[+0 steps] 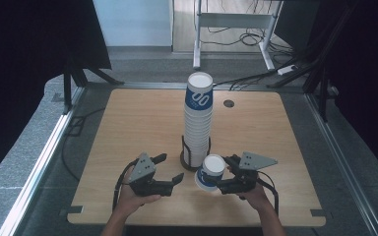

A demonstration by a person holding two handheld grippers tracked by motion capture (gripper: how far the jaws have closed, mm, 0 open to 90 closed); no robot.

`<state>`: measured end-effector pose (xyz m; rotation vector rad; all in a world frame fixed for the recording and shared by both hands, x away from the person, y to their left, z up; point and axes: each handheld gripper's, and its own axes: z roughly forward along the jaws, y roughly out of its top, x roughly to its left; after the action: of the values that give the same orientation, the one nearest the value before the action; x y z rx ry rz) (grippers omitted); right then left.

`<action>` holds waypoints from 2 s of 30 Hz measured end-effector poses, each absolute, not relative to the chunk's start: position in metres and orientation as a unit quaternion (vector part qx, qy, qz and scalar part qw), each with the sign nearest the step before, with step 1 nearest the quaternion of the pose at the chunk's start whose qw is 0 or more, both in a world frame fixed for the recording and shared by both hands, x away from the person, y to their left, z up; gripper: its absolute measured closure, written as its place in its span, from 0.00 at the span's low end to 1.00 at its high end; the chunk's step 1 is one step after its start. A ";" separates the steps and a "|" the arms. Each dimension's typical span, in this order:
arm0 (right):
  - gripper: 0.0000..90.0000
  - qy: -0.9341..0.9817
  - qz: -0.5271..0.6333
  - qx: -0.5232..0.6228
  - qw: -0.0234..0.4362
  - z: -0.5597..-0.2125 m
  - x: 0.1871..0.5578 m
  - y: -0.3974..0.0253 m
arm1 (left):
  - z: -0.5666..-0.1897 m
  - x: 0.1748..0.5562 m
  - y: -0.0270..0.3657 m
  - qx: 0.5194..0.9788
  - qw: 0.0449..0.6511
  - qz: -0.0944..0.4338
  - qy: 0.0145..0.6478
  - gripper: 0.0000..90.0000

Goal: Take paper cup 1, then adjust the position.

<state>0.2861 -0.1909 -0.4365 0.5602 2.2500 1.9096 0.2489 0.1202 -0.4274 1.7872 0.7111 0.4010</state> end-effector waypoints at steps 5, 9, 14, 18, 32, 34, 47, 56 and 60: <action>0.29 0.764 0.612 0.195 0.060 -0.455 0.290 -0.179 | -0.425 0.244 0.119 0.756 0.561 0.168 0.294 0.16; 0.29 0.765 0.610 0.200 0.057 -0.459 0.292 -0.174 | -0.427 0.244 0.116 0.761 0.556 0.166 0.288 0.16; 0.29 0.765 0.608 0.204 0.060 -0.463 0.294 -0.170 | -0.431 0.245 0.110 0.770 0.547 0.165 0.285 0.16; 0.29 0.762 0.611 0.206 0.059 -0.463 0.295 -0.170 | -0.433 0.244 0.106 0.776 0.538 0.168 0.282 0.16; 0.29 0.754 0.618 0.211 0.068 -0.459 0.293 -0.169 | -0.435 0.244 0.105 0.783 0.530 0.161 0.281 0.16; 0.29 0.753 0.619 0.212 0.068 -0.459 0.293 -0.169 | -0.435 0.243 0.104 0.784 0.528 0.166 0.281 0.16; 0.29 0.749 0.625 0.209 0.067 -0.456 0.289 -0.159 | -0.451 0.244 0.084 0.807 0.499 0.160 0.271 0.16; 0.29 0.750 0.626 0.205 0.066 -0.456 0.286 -0.154 | -0.460 0.242 0.068 0.813 0.486 0.163 0.274 0.14; 0.29 0.750 0.627 0.200 0.066 -0.455 0.283 -0.150 | -0.462 0.242 0.065 0.814 0.486 0.163 0.275 0.13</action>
<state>0.2833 -0.1498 -0.4546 0.6016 2.2622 1.8905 0.2419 0.0653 -0.4621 1.9803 0.6685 0.3957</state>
